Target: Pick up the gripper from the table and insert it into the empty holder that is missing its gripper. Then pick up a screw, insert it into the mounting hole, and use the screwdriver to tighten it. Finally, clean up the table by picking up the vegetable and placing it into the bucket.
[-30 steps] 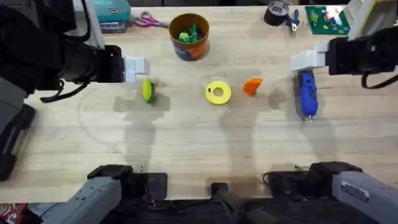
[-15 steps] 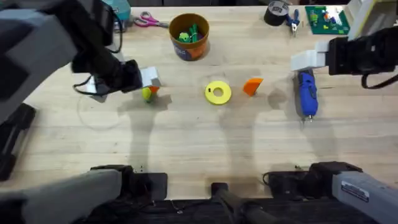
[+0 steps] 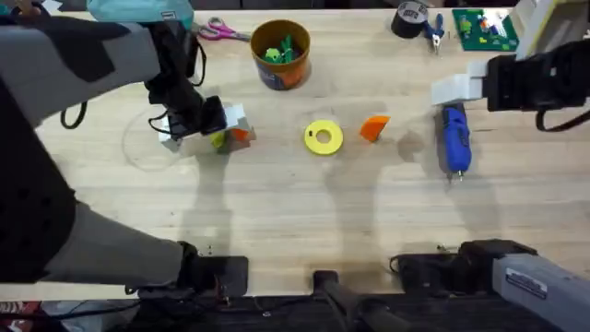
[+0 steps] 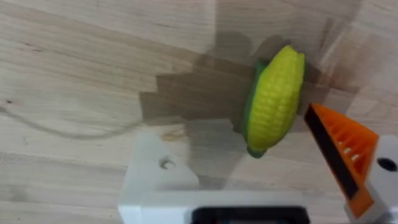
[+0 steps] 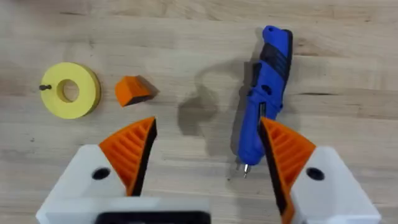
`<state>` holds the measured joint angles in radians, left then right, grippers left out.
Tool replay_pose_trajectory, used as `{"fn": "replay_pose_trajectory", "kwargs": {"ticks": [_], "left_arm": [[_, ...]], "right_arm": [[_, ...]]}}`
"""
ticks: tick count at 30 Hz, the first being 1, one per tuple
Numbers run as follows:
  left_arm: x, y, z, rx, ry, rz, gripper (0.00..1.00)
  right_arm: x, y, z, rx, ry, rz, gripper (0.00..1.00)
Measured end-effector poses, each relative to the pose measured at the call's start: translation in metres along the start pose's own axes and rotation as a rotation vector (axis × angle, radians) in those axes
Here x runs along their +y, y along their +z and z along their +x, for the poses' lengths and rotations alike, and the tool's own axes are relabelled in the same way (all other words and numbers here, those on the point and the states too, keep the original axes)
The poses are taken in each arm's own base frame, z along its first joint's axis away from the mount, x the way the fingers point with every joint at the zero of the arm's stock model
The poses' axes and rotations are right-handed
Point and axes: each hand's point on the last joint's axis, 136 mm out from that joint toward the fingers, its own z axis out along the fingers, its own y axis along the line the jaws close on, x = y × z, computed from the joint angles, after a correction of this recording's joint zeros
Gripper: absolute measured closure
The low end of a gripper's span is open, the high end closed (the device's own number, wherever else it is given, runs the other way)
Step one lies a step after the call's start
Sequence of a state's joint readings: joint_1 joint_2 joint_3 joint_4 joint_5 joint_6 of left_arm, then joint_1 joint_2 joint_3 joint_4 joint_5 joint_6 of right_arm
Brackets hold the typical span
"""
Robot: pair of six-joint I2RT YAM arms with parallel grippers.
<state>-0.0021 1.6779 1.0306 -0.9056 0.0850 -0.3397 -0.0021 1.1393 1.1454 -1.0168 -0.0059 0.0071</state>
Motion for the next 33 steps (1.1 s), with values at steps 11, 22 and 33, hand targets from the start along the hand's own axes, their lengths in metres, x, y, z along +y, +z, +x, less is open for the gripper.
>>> {"fn": "replay_pose_trajectory", "kwargs": {"ticks": [11, 22, 33], "left_arm": [[-0.004, 0.000, -0.004, -0.012, 0.016, 0.013, 0.940], [-0.005, 0.000, -0.004, -0.014, 0.018, 0.013, 0.996], [-0.013, -0.053, -0.015, -0.093, 0.026, 0.041, 0.996]], "right_arm": [[0.000, 0.000, 0.000, 0.000, 0.000, 0.000, 0.004], [0.000, 0.000, 0.000, 0.000, 0.000, 0.000, 0.003], [0.000, 0.000, 0.000, 0.000, 0.000, 0.000, 0.003]]}}
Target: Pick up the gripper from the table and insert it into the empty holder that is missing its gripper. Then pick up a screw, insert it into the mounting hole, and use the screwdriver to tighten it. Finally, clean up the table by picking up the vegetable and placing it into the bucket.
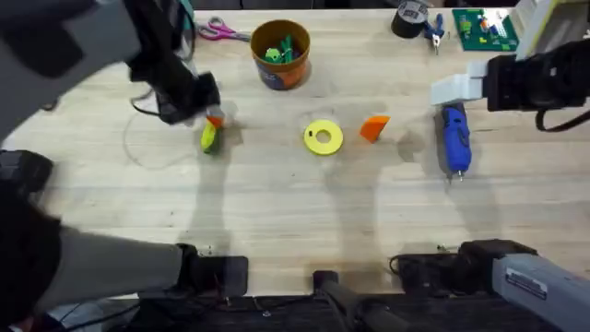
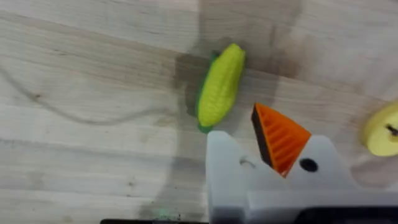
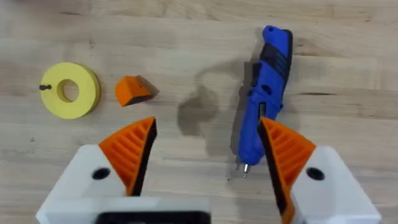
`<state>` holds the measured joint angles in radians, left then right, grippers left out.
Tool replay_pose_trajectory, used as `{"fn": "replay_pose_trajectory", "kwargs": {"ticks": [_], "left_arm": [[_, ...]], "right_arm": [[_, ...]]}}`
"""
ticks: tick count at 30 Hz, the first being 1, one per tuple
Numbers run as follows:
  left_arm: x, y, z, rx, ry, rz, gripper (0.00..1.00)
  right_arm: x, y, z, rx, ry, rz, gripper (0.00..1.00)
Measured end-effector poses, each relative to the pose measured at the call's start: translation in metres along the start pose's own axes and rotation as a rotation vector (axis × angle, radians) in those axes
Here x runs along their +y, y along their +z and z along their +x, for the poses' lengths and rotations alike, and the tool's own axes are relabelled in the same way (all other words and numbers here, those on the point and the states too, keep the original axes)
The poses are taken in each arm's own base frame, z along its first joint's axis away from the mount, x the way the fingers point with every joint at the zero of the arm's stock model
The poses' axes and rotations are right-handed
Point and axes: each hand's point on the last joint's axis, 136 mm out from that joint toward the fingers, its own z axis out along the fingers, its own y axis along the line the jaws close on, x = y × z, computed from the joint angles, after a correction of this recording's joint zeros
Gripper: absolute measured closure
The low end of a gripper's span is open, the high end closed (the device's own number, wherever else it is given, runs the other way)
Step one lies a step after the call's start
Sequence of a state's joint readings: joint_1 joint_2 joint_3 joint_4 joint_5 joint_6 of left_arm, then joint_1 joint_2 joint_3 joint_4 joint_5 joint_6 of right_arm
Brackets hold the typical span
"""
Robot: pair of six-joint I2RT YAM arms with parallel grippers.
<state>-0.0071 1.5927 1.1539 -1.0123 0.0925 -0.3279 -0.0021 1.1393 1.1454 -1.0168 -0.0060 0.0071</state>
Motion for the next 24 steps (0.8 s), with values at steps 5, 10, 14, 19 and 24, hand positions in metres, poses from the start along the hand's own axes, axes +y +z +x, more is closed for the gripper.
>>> {"fn": "replay_pose_trajectory", "kwargs": {"ticks": [5, 10, 14, 19, 24], "left_arm": [[-0.008, -0.061, -0.006, -0.109, 0.020, 0.036, 0.996], [-0.012, -0.126, 0.001, -0.231, 0.057, 0.074, 0.996], [-0.011, -0.144, 0.008, -0.276, 0.064, 0.088, 0.996], [-0.011, -0.151, 0.012, -0.295, 0.066, 0.094, 0.996], [-0.011, -0.151, 0.012, -0.294, 0.068, 0.093, 0.996]], "right_arm": [[0.000, 0.000, 0.000, 0.000, 0.000, 0.000, 0.004], [0.000, 0.000, 0.000, 0.000, 0.000, 0.000, 0.004], [0.000, 0.000, 0.000, 0.000, 0.000, 0.000, 0.004], [0.000, 0.000, 0.000, 0.000, 0.000, 0.000, 0.004], [0.000, 0.000, 0.001, 0.002, 0.000, 0.000, 0.004]]}}
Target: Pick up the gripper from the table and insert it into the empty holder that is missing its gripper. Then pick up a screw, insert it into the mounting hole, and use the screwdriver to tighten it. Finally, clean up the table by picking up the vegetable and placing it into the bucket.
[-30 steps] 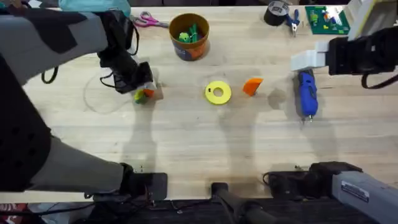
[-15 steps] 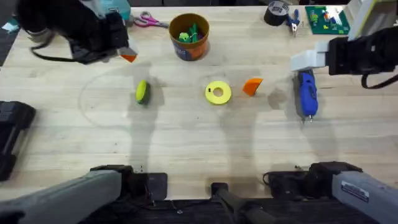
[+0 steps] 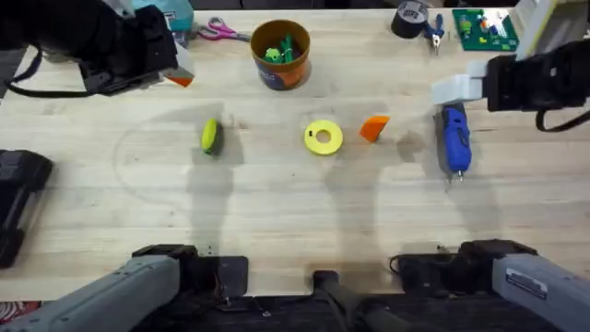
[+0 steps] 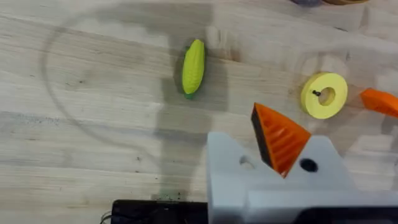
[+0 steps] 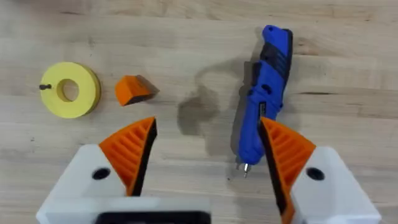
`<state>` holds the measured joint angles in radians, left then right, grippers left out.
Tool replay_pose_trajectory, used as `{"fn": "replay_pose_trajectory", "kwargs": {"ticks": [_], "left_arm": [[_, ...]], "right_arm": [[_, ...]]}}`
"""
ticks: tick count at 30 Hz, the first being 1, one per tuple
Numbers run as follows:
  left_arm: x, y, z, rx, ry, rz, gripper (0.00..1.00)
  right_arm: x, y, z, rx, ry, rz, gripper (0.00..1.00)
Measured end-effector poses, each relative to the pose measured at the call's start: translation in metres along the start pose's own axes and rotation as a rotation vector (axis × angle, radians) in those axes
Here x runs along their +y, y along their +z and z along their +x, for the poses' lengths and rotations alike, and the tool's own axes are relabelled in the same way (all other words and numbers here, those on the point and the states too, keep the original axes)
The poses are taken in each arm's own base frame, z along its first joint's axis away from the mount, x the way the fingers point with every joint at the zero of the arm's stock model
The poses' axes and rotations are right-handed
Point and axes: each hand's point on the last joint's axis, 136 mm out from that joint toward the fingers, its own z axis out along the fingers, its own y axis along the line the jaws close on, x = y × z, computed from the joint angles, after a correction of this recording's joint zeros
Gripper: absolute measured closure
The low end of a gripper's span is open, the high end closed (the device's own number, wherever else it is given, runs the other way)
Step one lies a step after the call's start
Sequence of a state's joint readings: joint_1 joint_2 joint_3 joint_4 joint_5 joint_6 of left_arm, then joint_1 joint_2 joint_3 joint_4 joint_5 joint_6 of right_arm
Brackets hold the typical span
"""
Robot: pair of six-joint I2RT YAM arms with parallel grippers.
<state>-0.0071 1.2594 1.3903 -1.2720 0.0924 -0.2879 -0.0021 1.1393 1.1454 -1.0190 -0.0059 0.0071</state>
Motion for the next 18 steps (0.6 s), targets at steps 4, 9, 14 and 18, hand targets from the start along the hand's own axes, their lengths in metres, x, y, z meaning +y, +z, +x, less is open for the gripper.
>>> {"fn": "replay_pose_trajectory", "kwargs": {"ticks": [4, 9, 14, 18], "left_arm": [[0.0003, 0.0000, -0.0001, -0.001, 0.001, -0.002, 0.887], [0.0005, -0.0001, -0.0002, -0.001, 0.008, -0.003, 0.126], [0.0006, -0.0001, -0.0003, -0.001, 0.005, -0.003, 0.015], [0.0022, 0.0000, -0.0007, -0.004, 0.005, -0.013, 0.015]], "right_arm": [[0.0000, 0.0000, 0.0010, 0.004, 0.000, 0.000, 0.004], [0.0000, 0.0000, 0.0015, 0.006, 0.000, 0.000, 0.004], [0.0000, 0.0000, 0.0015, 0.006, 0.000, 0.000, 0.003], [0.0000, 0.0000, 0.0015, 0.006, 0.000, 0.000, 0.004]]}}
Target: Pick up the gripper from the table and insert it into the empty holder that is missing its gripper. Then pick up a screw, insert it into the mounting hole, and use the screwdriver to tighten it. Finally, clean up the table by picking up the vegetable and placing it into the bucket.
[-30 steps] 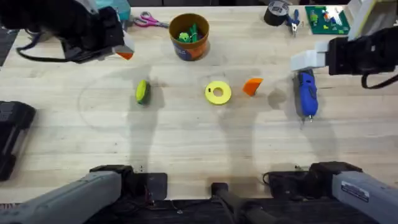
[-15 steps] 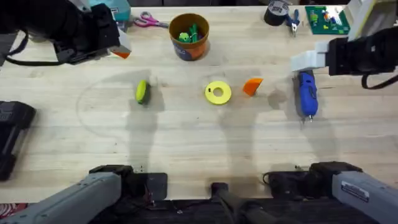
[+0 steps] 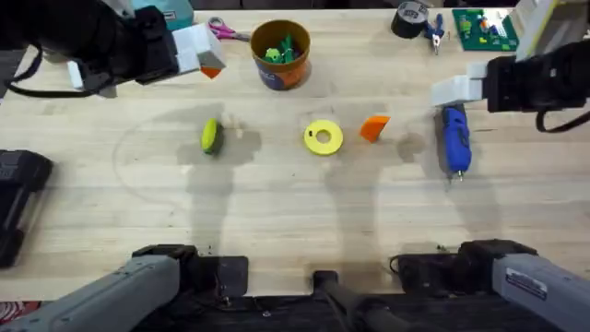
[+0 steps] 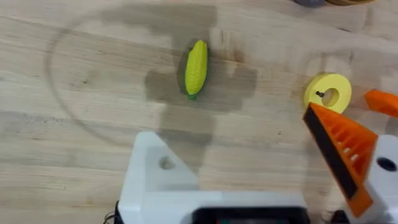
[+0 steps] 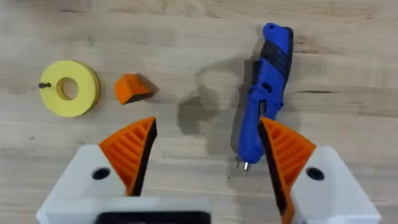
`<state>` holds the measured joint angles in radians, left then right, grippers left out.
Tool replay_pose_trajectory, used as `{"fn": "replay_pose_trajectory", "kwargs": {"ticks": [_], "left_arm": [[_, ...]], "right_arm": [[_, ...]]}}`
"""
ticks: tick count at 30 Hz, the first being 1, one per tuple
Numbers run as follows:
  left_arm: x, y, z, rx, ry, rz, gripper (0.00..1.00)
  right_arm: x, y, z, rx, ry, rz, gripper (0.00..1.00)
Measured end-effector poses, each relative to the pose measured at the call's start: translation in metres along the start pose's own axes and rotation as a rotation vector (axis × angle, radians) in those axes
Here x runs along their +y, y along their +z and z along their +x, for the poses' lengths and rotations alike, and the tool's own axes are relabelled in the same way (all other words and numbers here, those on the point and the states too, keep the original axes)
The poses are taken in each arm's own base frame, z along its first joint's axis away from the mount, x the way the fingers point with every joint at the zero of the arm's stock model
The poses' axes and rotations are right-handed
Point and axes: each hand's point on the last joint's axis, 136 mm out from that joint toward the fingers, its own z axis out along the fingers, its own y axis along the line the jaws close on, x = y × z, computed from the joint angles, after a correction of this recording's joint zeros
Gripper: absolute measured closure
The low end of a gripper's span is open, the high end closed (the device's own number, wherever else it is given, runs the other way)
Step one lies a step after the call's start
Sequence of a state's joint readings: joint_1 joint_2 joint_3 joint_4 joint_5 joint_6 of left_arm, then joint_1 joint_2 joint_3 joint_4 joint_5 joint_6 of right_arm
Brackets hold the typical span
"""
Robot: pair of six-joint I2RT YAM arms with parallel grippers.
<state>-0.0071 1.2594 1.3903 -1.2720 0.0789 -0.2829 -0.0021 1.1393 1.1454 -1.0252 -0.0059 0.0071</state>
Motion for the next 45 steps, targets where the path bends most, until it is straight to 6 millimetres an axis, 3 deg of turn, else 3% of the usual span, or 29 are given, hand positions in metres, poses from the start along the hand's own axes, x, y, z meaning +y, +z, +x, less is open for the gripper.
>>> {"fn": "replay_pose_trajectory", "kwargs": {"ticks": [13, 21, 29, 41, 45], "left_arm": [[0.004, -0.001, -0.017, -0.073, 0.008, -0.030, 0.015], [-0.008, 0.000, -0.011, -0.047, 0.254, 0.033, 0.016], [-0.009, 0.000, -0.012, -0.052, 0.334, 0.037, 0.016], [-0.020, -0.004, -0.049, -0.224, 0.416, 0.050, 0.016], [-0.021, -0.002, -0.053, -0.313, 0.433, 0.055, 0.014]], "right_arm": [[0.000, 0.000, 0.000, 0.000, 0.000, 0.000, 0.006], [0.000, 0.000, 0.000, 0.000, 0.000, 0.000, 0.004], [0.000, 0.000, 0.000, 0.000, 0.000, 0.000, 0.004], [0.000, 0.000, 0.000, 0.000, 0.000, 0.000, 0.004], [0.000, 0.000, 0.000, 0.000, 0.000, 0.000, 0.003]]}}
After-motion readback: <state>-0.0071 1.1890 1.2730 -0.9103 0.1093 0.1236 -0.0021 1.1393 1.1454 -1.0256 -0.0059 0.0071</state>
